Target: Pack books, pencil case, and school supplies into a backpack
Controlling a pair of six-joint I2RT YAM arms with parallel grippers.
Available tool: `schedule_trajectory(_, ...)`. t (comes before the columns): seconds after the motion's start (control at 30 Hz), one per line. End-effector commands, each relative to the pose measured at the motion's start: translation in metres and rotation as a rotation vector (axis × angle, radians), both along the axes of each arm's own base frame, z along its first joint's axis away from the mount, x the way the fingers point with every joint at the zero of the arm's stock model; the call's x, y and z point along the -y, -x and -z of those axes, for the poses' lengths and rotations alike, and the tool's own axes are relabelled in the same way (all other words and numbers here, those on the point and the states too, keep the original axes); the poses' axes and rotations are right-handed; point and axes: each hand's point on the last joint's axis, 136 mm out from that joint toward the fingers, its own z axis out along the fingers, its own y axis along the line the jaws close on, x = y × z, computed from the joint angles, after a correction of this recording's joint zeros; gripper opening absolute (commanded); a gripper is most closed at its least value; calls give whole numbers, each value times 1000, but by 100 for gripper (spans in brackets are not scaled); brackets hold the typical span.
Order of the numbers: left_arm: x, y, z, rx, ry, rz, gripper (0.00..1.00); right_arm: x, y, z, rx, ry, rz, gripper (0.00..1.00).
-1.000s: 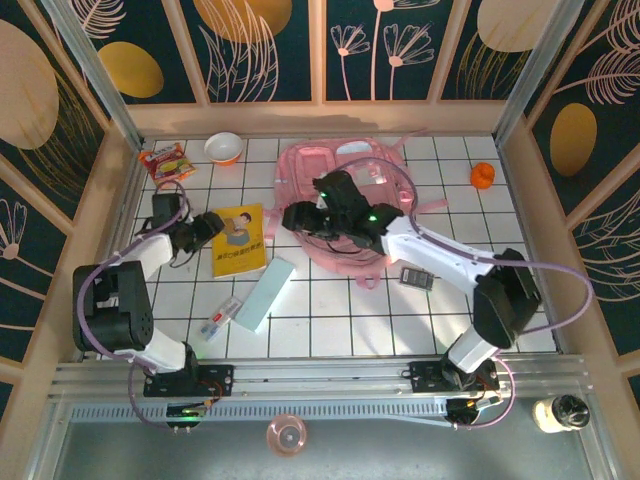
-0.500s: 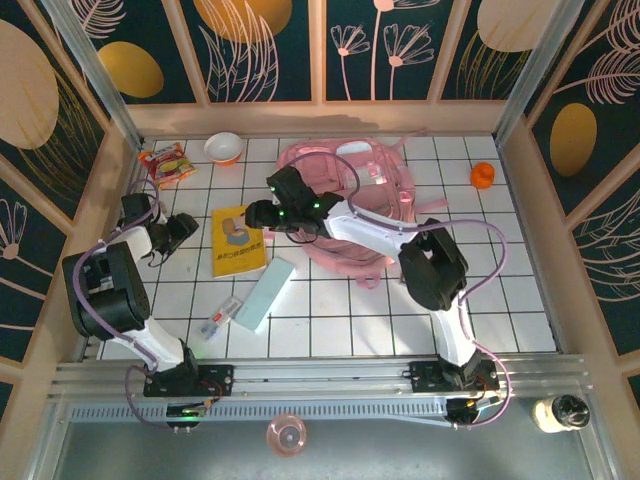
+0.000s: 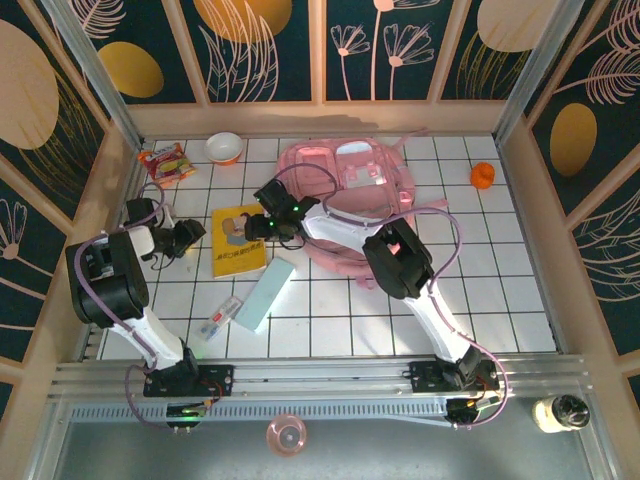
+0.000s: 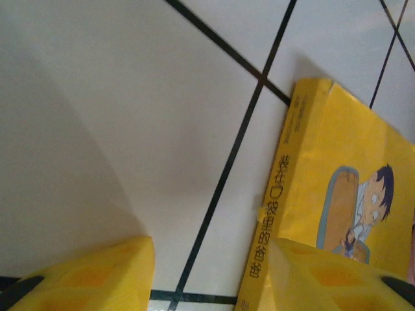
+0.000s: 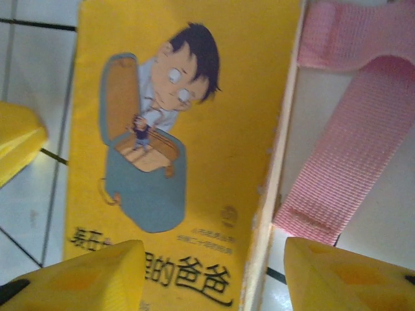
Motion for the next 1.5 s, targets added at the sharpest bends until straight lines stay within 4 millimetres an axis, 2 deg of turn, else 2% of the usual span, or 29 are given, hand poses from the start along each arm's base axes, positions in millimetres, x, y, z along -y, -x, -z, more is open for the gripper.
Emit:
schedule_trajectory(0.0,17,8,-5,35,85,55,48,-2,8,13,-19,35,-32,54)
schedule_trajectory(0.3,50,27,11,-5,122,140,45,-5,22,37,-80,49,-46,36)
schedule_trajectory(0.47,73,32,11,-14,141,198,44,-4,24,41,-94,55,-45,25)
schedule_trajectory(0.7,91,42,9,-22,204,247,43,-9,28,42,-125,16,-55,17)
schedule_trajectory(0.93,110,41,-49,115,302,299,44,-13,29,37,-160,-34,-49,14)
schedule_trajectory(1.03,113,40,-66,156,319,303,44,-15,30,32,-167,-62,-50,13)
schedule_trajectory(1.1,113,41,-68,161,320,303,45,-16,29,30,-166,-70,-49,13)
schedule_trajectory(1.3,115,45,-53,135,335,291,45,-17,28,23,-164,-95,-47,13)
schedule_trajectory(1.47,127,43,-60,164,401,305,45,-15,27,22,-171,-110,-38,13)
